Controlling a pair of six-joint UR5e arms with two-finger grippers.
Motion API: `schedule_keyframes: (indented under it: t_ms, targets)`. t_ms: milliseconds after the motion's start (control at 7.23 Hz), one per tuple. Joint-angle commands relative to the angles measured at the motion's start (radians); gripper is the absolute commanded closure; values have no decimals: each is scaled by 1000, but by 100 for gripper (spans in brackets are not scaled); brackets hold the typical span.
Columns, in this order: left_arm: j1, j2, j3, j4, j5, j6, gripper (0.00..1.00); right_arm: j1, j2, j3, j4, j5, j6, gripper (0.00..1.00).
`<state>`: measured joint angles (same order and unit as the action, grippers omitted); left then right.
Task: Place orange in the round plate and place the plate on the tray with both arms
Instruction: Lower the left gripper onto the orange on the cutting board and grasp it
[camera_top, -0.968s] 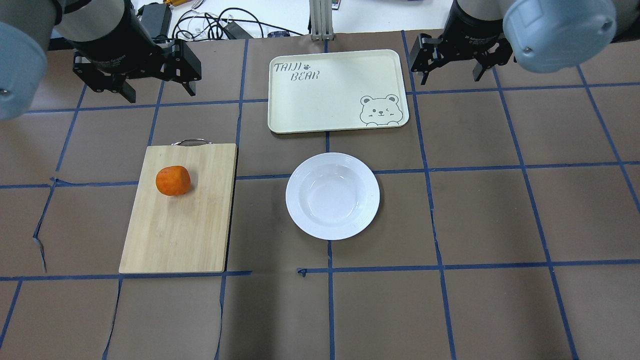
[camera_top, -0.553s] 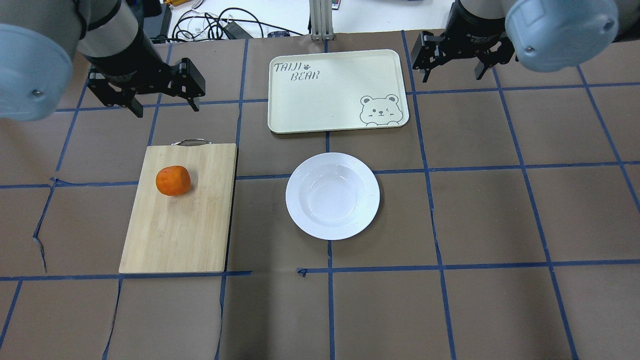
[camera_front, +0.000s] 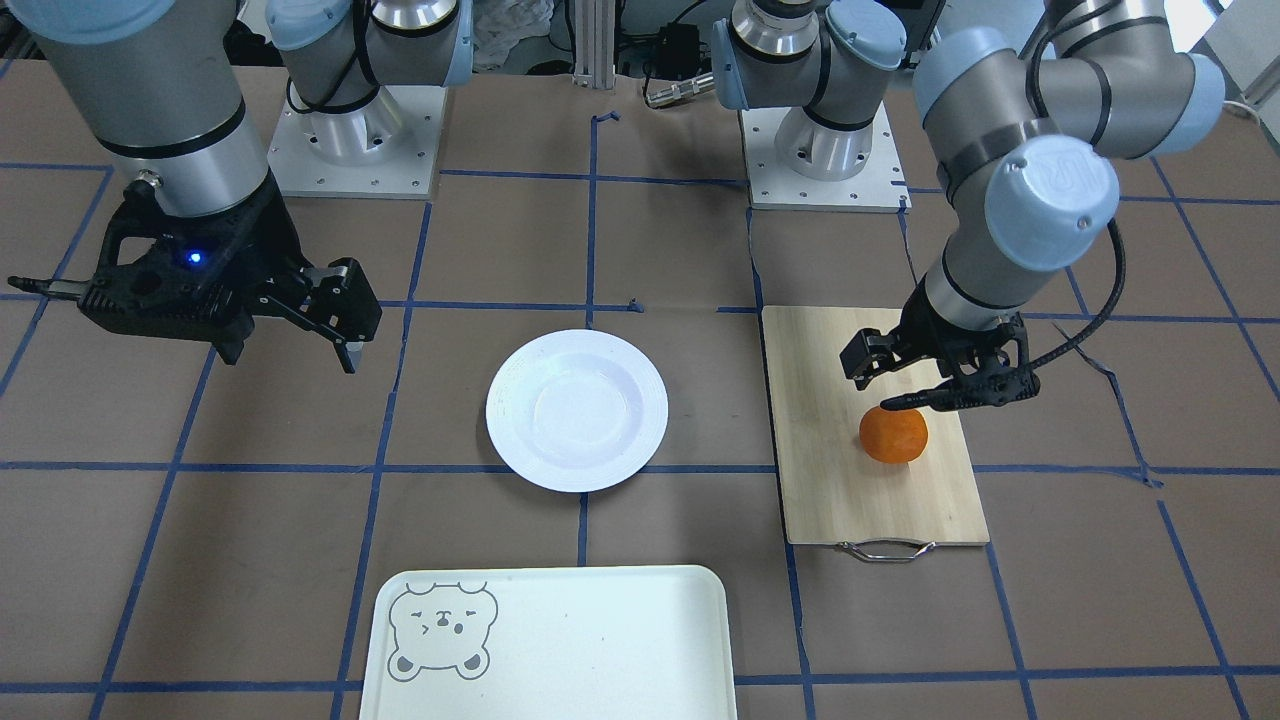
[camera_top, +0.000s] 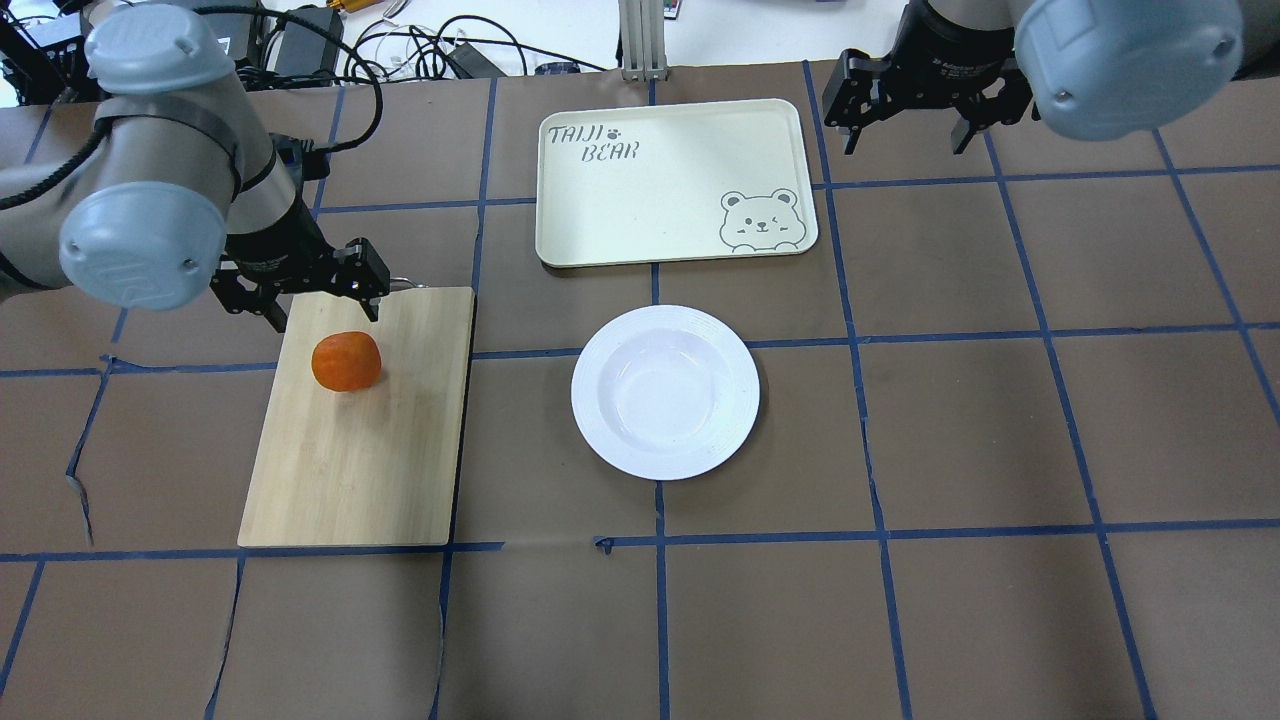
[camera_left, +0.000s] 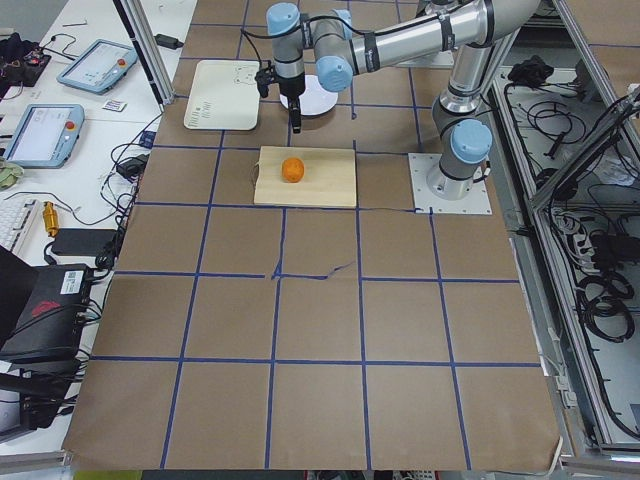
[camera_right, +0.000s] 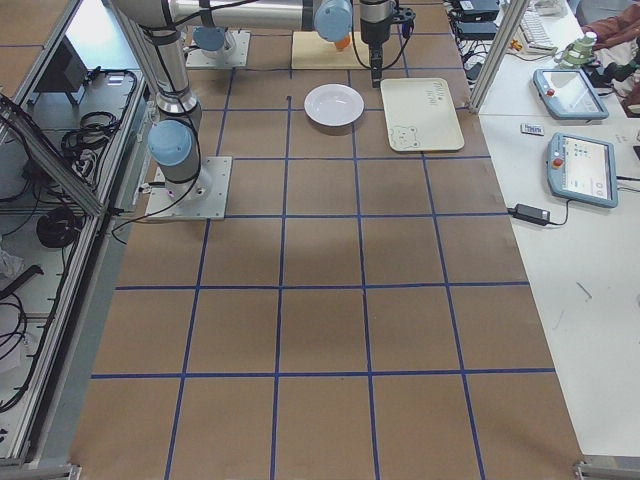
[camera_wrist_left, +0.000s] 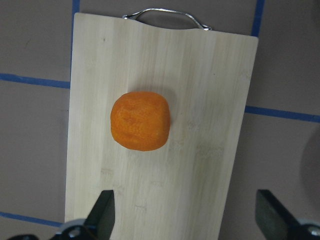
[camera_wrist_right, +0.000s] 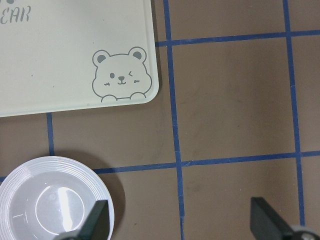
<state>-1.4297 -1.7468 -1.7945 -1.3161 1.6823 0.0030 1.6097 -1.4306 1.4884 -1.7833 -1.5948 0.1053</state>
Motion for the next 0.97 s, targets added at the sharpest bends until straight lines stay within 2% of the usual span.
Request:
schedule_keyframes:
  t_ms: [0,415,553,691,830]
  targets:
    - [35,-107,-13,23,14,69,0,4,-1,3,-1,-1,-4,0]
    - [37,-216,-10,107,53,74,0,6,-2,3,-4,-2,4,0]
    - [35,-233,-8,124,51,69,50,6,-2,3,-4,-2,4,0]
    - [35,-231,-8,127,47,58,81,6,-2,3,-4,-4,4,0]
    - [31,-221,-2,123,37,46,95,6,-4,3,-4,-4,7,0]
